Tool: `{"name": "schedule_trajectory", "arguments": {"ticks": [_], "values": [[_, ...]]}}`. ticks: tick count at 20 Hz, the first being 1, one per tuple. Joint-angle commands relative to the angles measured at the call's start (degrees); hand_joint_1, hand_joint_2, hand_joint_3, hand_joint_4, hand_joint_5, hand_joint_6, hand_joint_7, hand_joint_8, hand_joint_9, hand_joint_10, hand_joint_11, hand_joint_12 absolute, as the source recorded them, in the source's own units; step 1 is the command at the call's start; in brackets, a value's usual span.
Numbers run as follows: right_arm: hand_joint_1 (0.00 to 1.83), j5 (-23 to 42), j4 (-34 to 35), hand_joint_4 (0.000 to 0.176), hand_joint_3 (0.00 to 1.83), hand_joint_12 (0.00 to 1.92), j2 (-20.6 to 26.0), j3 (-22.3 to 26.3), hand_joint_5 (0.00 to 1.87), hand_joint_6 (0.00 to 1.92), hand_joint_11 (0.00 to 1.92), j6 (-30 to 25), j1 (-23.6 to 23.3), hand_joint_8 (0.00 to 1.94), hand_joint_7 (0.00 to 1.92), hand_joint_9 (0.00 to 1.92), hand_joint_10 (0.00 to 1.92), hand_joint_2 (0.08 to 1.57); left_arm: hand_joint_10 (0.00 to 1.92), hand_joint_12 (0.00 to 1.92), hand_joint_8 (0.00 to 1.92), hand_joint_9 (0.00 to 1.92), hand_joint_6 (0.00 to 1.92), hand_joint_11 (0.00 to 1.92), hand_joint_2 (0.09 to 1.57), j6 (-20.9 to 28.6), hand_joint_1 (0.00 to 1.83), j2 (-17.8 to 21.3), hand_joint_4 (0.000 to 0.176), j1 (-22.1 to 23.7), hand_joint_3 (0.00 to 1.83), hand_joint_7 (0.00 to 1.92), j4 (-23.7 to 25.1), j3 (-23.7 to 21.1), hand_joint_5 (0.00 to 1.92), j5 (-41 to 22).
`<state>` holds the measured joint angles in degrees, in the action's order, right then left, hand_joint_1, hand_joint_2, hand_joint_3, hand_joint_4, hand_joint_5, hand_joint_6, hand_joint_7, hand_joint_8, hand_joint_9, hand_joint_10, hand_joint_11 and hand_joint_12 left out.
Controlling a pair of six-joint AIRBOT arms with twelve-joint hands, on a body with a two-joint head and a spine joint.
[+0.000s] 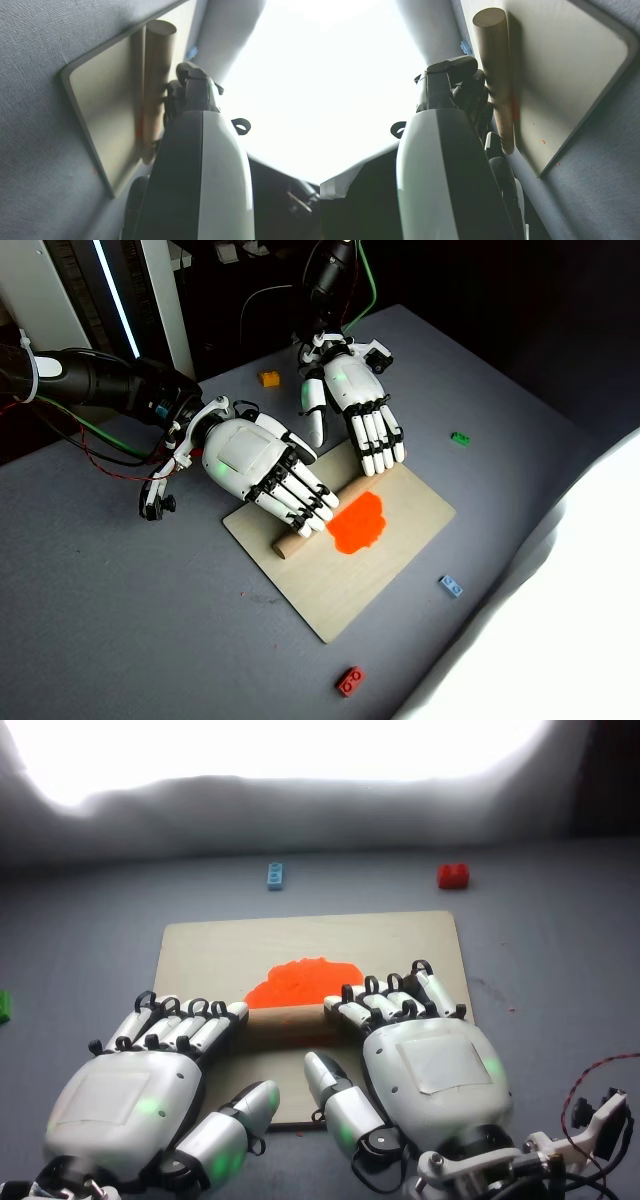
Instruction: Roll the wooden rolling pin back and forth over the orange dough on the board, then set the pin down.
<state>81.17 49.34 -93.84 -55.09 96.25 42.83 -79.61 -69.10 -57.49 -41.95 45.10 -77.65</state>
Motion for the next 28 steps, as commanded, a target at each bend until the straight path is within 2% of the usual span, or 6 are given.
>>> {"name": "schedule_trajectory", "arguments": {"ticks": [1,9,20,28], "values": [[0.0,1.96,-3.09,0.0,0.0,1.05,-0.02,0.4,0.58,0.01,0.0,0.13,0.42,0.0,0.55,0.5,0.01,1.5,0.0,0.37,0.0,0.26,0.0,0.0,1.44,-0.08,0.0,0.35,0.0,-0.31,0.0,0.32,2.68,-0.32,0.25,-4.34],[0.0,2.0,-3.1,0.0,0.0,1.05,0.7,2.46,0.58,0.01,0.0,0.42,0.6,0.0,0.55,0.5,0.01,1.5,0.0,0.37,0.0,0.26,0.0,0.0,1.44,-0.08,0.0,2.03,0.0,-0.84,0.0,0.32,3.17,-2.2,0.25,-4.3],[0.0,2.32,-3.58,0.0,0.0,1.05,0.91,3.33,0.59,0.01,0.0,0.69,0.57,0.01,0.56,0.51,0.01,1.5,0.0,0.34,0.01,0.26,0.0,0.0,1.44,0.29,0.0,2.14,0.0,-2.05,0.0,0.33,4.14,-3.83,0.25,-4.3],[0.0,3.02,-5.73,0.0,0.0,1.05,0.91,3.38,0.55,0.0,0.0,0.35,-0.66,0.0,0.53,0.5,0.0,1.5,0.01,0.41,0.01,0.27,0.01,0.0,1.44,0.67,0.0,2.55,0.0,-2.61,0.0,0.31,4.86,-4.9,0.24,-4.31]]}}
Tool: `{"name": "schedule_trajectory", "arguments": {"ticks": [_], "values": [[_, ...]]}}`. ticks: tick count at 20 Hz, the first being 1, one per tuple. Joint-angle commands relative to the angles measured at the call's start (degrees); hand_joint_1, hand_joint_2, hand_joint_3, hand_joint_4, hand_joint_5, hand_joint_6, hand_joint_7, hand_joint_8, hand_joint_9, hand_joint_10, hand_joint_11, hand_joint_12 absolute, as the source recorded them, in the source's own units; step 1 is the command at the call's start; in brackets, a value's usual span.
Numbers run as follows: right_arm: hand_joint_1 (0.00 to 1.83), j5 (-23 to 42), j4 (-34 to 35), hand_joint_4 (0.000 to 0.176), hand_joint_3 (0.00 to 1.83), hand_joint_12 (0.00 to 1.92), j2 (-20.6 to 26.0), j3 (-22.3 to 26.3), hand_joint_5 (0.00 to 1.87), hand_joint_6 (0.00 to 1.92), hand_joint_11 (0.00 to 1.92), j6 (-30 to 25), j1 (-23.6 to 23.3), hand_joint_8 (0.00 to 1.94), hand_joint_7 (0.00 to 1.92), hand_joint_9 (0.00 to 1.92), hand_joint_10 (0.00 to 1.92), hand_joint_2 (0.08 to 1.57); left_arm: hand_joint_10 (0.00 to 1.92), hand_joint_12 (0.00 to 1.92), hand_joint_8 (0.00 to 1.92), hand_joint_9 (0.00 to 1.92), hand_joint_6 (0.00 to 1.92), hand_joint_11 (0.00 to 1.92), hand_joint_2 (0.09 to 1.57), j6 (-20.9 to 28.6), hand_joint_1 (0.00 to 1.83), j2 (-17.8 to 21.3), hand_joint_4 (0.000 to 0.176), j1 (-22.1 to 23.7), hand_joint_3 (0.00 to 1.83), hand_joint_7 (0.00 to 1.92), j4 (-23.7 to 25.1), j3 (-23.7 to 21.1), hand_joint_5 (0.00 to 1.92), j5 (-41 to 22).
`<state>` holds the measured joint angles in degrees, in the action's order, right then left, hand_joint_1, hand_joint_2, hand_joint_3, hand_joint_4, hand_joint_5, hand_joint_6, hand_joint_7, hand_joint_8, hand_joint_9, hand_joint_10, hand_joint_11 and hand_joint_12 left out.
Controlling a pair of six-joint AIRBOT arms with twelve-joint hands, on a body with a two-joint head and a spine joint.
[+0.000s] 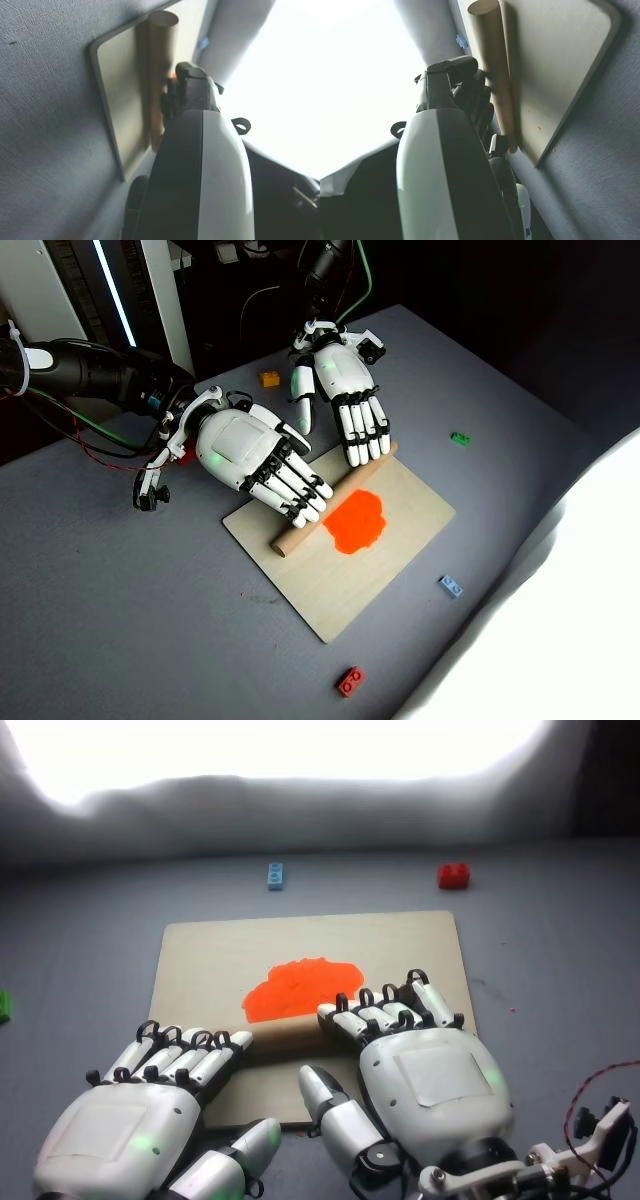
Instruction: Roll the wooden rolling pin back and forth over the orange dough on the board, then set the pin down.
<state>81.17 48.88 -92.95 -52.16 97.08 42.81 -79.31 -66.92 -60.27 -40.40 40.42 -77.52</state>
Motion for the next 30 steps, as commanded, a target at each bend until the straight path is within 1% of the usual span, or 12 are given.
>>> {"name": "schedule_trajectory", "arguments": {"ticks": [1,7,19,22,26,30], "values": [[0.0,3.02,-5.27,0.0,0.0,1.04,0.01,0.42,0.56,0.0,0.0,-0.61,-0.92,0.0,0.53,0.49,0.0,1.5,0.01,0.42,0.0,0.26,0.0,0.0,1.43,0.37,0.0,0.49,0.0,0.16,0.0,0.31,3.3,-0.41,0.23,-4.44],[0.0,2.87,-5.61,0.0,0.0,1.06,0.0,-0.31,0.56,0.0,0.0,-1.01,-1.42,0.0,0.53,0.5,0.0,1.5,0.0,0.39,0.0,0.25,0.0,0.0,1.43,0.59,0.0,0.95,0.0,0.14,0.0,0.32,3.31,-1.03,0.24,-4.44],[0.0,2.76,-5.54,0.0,0.0,1.05,0.22,-0.25,0.59,0.01,0.0,-1.34,-0.55,0.01,0.55,0.5,0.01,1.5,0.0,0.39,0.0,0.25,0.0,0.0,1.44,0.89,0.0,0.93,0.0,0.6,0.0,0.31,3.3,-1.0,0.23,-4.43],[0.0,2.34,-4.12,0.0,0.0,1.05,0.49,-0.09,0.59,0.01,0.0,-1.07,-0.18,0.01,0.55,0.5,0.01,1.5,0.0,0.39,0.0,0.25,0.0,0.0,1.44,1.02,0.0,0.95,0.0,1.03,0.0,0.31,3.3,-1.0,0.23,-4.38],[0.0,2.42,-4.07,0.0,0.0,1.05,0.67,0.59,0.59,0.01,0.0,-0.62,0.18,0.01,0.55,0.5,0.01,1.5,0.0,0.38,0.0,0.25,0.0,0.0,1.44,1.06,0.0,1.31,0.0,2.69,0.0,0.31,3.29,-1.08,0.23,-3.09],[0.0,2.52,-4.07,0.0,0.0,1.06,0.67,0.75,0.59,0.01,0.0,-0.35,0.18,0.01,0.55,0.5,0.01,1.5,0.0,0.38,0.0,0.25,0.0,0.0,1.44,1.06,0.0,1.93,0.0,3.31,0.0,0.31,3.27,-1.33,0.23,-2.58]]}}
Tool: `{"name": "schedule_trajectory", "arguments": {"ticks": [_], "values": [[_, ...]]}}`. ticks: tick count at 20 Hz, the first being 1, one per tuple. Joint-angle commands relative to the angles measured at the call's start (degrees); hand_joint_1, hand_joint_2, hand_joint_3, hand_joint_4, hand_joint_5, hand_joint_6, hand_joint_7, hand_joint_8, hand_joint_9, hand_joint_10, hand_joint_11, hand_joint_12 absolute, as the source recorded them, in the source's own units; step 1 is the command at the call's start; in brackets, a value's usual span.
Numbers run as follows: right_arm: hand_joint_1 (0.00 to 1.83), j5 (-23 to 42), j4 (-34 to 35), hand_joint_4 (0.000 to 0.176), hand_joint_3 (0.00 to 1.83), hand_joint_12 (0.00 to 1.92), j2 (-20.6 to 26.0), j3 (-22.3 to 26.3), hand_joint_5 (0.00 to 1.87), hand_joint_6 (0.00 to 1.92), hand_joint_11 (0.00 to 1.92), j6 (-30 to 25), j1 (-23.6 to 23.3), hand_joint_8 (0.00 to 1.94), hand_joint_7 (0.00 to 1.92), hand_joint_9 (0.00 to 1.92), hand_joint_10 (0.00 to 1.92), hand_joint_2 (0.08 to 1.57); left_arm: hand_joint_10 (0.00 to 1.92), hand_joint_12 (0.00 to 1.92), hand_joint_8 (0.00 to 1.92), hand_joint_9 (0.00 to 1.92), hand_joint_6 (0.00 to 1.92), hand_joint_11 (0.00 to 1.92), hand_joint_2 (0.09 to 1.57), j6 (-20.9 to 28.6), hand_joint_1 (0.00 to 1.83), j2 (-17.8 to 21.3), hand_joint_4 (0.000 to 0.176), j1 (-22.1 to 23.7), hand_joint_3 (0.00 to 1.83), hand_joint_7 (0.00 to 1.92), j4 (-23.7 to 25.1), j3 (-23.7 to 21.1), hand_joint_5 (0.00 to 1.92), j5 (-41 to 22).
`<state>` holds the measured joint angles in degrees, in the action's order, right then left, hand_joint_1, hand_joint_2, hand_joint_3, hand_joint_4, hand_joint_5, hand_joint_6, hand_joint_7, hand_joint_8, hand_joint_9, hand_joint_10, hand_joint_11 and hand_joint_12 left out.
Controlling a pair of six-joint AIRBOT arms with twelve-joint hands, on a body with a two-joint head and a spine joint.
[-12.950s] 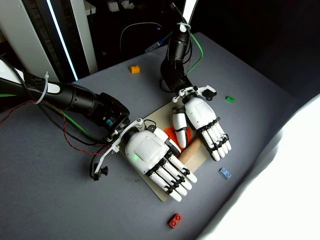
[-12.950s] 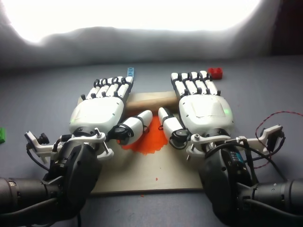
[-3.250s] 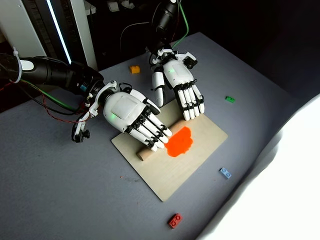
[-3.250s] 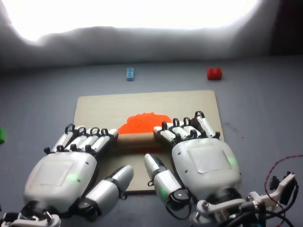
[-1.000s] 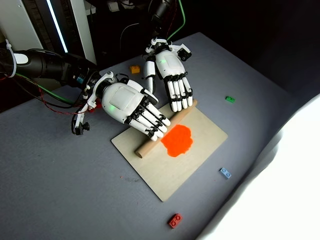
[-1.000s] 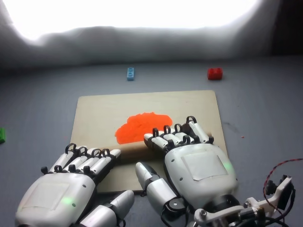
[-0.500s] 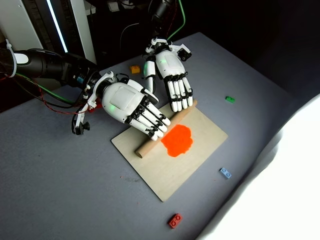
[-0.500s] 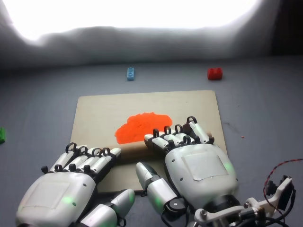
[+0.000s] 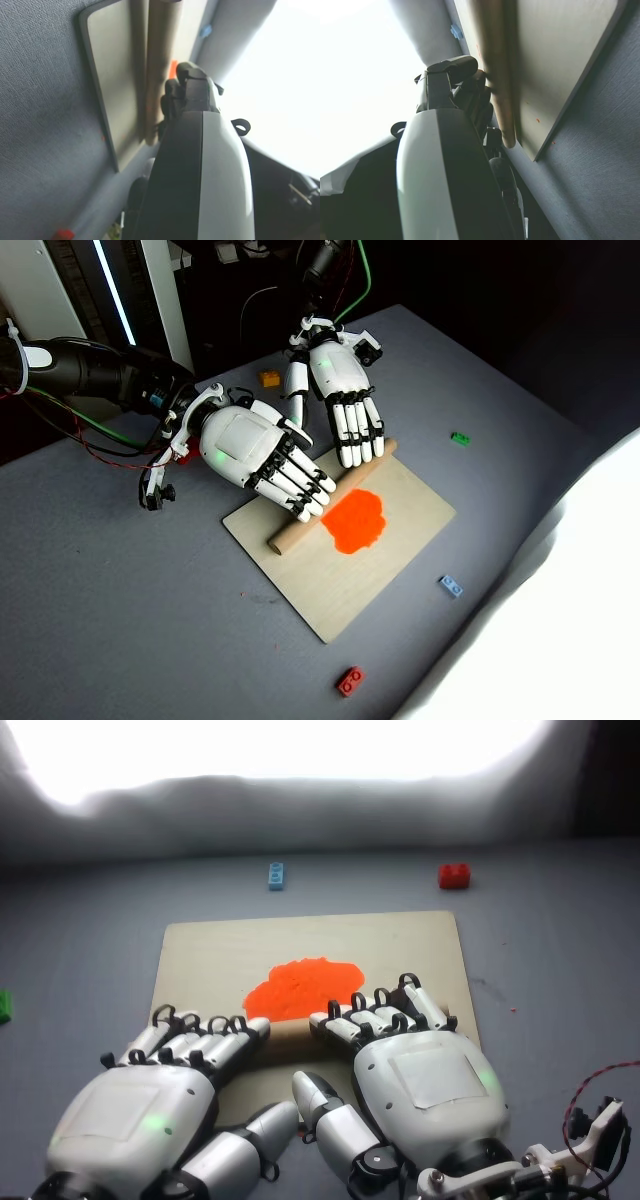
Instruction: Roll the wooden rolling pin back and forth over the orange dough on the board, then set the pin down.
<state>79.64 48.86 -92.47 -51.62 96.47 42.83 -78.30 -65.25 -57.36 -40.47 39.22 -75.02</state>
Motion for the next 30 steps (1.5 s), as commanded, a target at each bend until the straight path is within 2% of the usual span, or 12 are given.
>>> {"name": "schedule_trajectory", "arguments": {"ticks": [1,25,30], "values": [[0.0,4.13,-4.06,0.0,0.0,1.06,0.2,0.29,0.59,0.01,0.0,0.4,0.15,0.01,0.55,0.5,0.01,1.5,0.0,0.38,0.0,0.25,0.0,0.0,1.44,0.05,0.0,0.41,0.0,0.45,0.0,0.31,3.32,-0.19,0.23,-5.0],[0.0,4.92,-4.15,0.0,0.0,1.08,0.99,3.22,0.58,0.01,0.0,1.34,0.49,0.0,0.54,0.5,0.0,1.5,0.0,0.39,0.0,0.26,0.0,0.0,1.44,0.4,0.0,1.76,0.0,0.98,0.0,0.32,4.31,-0.63,0.25,-4.06],[0.0,4.92,-4.16,0.0,0.0,1.03,1.04,3.22,0.57,0.0,0.0,1.4,0.49,0.0,0.54,0.5,0.0,1.5,0.0,0.38,0.0,0.25,0.0,0.0,1.44,0.68,0.0,2.11,0.0,1.06,0.0,0.3,4.31,-0.83,0.23,-3.5]]}}
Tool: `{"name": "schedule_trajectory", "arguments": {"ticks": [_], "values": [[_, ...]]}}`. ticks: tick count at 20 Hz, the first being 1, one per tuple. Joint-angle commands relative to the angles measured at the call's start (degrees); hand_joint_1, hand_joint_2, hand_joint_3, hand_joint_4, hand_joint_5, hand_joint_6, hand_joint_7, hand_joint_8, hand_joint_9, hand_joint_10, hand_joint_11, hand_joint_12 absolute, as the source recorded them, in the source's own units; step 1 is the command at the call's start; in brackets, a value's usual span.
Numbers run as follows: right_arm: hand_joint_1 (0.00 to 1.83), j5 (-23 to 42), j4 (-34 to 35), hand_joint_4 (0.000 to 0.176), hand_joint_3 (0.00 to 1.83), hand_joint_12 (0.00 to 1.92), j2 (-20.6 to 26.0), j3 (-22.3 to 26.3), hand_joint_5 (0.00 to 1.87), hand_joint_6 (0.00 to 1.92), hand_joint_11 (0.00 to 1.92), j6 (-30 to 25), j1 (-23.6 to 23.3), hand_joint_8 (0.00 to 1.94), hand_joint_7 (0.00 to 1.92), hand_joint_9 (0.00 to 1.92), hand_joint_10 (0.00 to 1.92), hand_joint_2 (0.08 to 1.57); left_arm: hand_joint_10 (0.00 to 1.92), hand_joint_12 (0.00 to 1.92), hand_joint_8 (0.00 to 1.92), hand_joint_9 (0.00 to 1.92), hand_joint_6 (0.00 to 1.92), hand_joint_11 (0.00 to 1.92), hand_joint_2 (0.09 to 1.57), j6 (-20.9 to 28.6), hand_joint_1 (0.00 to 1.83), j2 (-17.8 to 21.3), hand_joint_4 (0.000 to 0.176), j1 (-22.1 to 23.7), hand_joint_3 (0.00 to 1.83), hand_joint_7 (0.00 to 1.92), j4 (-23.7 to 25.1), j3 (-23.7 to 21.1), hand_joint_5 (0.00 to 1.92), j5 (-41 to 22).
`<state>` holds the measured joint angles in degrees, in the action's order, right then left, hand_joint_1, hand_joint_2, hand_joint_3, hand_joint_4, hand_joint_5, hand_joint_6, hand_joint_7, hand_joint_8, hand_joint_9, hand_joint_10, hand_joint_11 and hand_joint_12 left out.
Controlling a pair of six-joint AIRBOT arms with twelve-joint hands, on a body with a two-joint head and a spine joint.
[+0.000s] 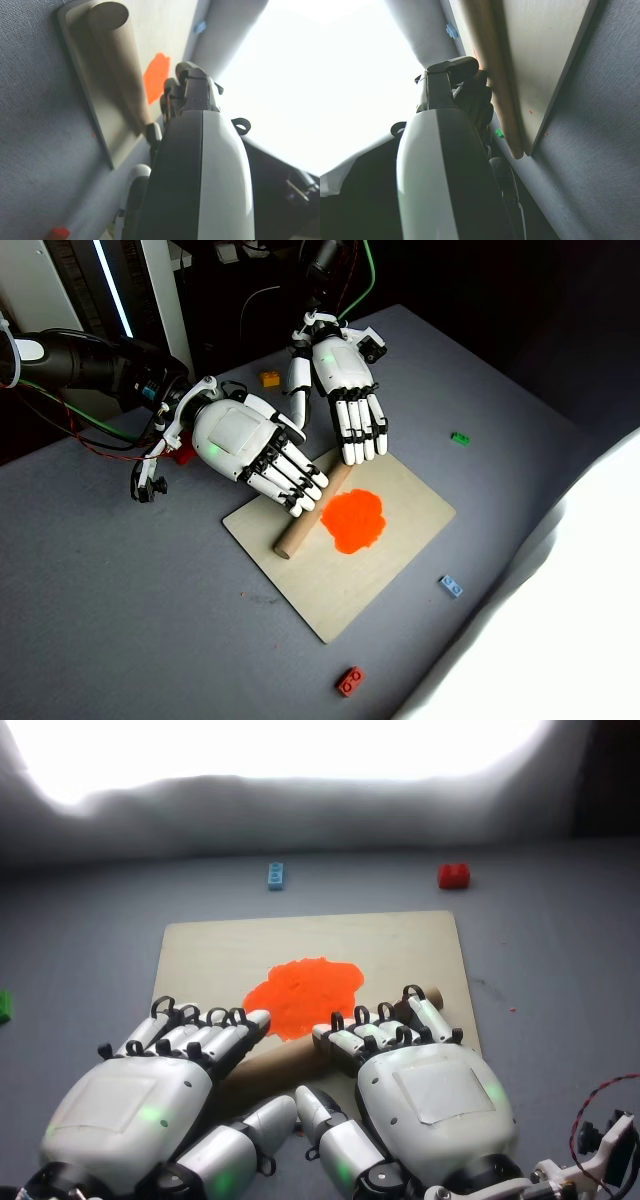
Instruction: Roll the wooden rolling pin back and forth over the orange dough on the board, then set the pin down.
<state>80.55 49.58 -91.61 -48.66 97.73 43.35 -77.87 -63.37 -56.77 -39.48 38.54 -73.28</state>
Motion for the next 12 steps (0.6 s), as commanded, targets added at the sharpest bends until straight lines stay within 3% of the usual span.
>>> {"name": "schedule_trajectory", "arguments": {"ticks": [1,12], "values": [[0.0,3.99,-4.88,0.0,0.0,1.03,0.19,0.27,0.57,0.0,0.0,0.12,-0.02,0.0,0.54,0.5,0.0,1.49,0.01,0.43,0.01,0.26,0.0,0.0,1.43,0.28,0.0,0.24,0.0,0.49,0.0,0.32,3.33,-0.19,0.25,-5.15],[0.0,4.03,-4.88,0.0,0.0,1.03,0.23,0.27,0.55,0.0,0.0,0.11,-0.11,0.0,0.51,0.49,0.0,1.49,0.0,0.39,0.0,0.26,0.0,0.0,1.43,0.4,0.0,0.33,0.0,0.35,0.0,0.32,3.33,-0.03,0.25,-4.08]]}}
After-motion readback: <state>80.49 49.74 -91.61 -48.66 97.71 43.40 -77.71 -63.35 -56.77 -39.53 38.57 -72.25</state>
